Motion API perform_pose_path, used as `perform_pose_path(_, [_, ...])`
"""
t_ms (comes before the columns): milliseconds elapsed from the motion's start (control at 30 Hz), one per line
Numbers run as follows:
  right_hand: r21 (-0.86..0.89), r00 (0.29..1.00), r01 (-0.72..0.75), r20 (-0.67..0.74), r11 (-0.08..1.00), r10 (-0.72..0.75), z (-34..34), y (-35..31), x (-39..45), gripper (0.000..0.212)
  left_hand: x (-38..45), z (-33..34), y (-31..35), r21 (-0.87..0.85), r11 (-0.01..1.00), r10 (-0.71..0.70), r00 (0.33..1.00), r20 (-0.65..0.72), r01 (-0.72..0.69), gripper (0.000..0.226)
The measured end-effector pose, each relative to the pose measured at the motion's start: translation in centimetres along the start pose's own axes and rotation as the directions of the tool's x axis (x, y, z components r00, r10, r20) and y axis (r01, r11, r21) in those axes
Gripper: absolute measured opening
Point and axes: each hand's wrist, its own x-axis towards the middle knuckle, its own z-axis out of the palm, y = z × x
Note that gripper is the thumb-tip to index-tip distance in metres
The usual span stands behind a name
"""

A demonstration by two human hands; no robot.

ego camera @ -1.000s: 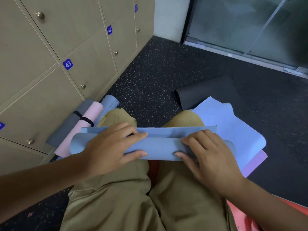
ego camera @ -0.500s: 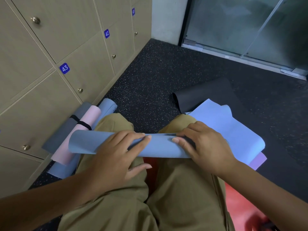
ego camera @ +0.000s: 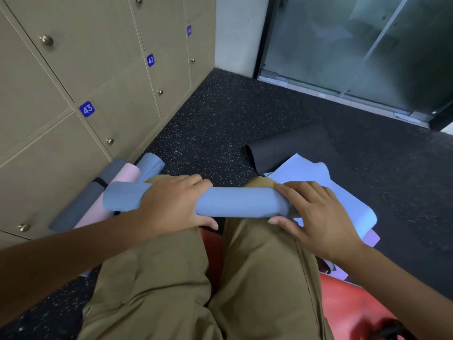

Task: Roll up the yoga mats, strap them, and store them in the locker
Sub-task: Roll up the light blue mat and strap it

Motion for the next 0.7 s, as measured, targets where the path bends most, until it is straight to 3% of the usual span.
perform_pose_path(133, [0.139, 0.998, -0.043, 0.060, 0.989, 0.034, 1.1, 1.3, 0.2, 0.073, 1.4, -0.7, -0.1, -0.016, 0.998, -0.059, 0.976, 0.208, 0.063, 0.082])
perform_pose_path(233, [0.219, 0.994, -0.067, 0.098, 0.973, 0.046, 1.1, 1.8, 0.8, 0.072, 2.2, -1.3, -0.2, -0.028, 0.997, -0.061, 0.967, 0.249, 0.070, 0.079])
perform_pose_path(367, [0.299, 0.988, -0.100, 0.142, 0.949, 0.059, 0.9, 1.7, 1.3, 0.071, 2.9, -0.6, 0.7, 0.079, 0.992, 0.088, 0.992, 0.089, -0.095, 0.088])
perform_pose_path(467, [0.318, 0.988, -0.126, 0.122, 0.940, 0.091, 0.3, 1.6, 1.6, 0.078, 3.9, -0.1, 2.2, 0.096, 0.984, 0.148, 0.989, 0.002, -0.148, 0.080])
perform_pose_path(700, [0.572, 0.932, -0.096, -0.236, 0.814, 0.276, -6.7, 1.7, 5.2, 0.082, 7.1, -3.8, 2.2, -0.132, 0.990, 0.032, 0.988, -0.150, -0.052, 0.077])
